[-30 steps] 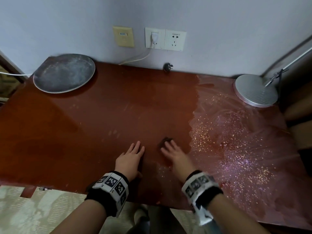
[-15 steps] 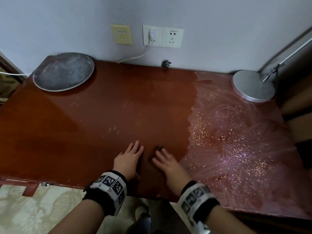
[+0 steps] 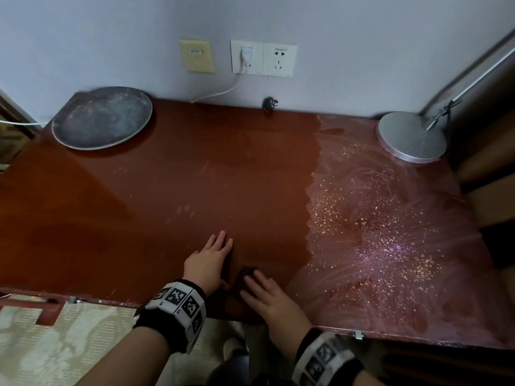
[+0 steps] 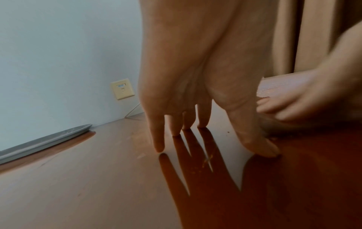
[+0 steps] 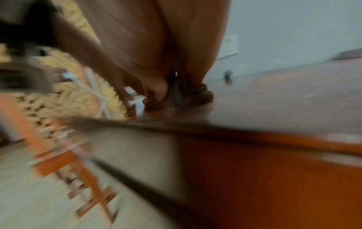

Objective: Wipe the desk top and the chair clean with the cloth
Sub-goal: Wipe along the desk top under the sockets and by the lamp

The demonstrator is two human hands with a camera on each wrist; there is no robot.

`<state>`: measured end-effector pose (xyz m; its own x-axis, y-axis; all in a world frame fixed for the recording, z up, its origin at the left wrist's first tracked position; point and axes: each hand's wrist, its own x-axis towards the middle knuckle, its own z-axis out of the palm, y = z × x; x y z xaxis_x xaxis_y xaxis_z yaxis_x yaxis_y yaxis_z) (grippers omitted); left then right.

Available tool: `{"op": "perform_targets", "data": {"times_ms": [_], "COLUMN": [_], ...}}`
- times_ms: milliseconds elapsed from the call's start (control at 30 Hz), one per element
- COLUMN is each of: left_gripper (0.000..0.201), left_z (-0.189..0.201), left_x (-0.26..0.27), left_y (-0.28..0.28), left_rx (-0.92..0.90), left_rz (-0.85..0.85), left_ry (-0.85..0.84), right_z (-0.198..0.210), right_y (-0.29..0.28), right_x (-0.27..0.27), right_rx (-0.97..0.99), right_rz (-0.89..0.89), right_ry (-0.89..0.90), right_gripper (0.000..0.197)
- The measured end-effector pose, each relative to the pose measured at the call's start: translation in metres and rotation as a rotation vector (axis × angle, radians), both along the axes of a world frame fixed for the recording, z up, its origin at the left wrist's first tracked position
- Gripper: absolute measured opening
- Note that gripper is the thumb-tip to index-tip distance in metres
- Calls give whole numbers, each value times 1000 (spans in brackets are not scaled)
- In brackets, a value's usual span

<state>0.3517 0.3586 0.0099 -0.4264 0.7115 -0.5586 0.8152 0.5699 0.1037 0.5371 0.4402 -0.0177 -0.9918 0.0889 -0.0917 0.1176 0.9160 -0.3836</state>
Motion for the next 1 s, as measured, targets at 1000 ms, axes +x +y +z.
{"op": "perform_targets", "data": {"times_ms": [1000], "left_gripper": [96], "left_z": [3], "left_x": [7], "left_y": [-11], "left_rx": [30], "left_rz": [30], "left_ry": [-1], "right_z": [-45], "right_y": [0], "right_x": [70], "right_rx": [33], "right_rz": [-113], "right_ry": [334], "right_gripper": [68]}}
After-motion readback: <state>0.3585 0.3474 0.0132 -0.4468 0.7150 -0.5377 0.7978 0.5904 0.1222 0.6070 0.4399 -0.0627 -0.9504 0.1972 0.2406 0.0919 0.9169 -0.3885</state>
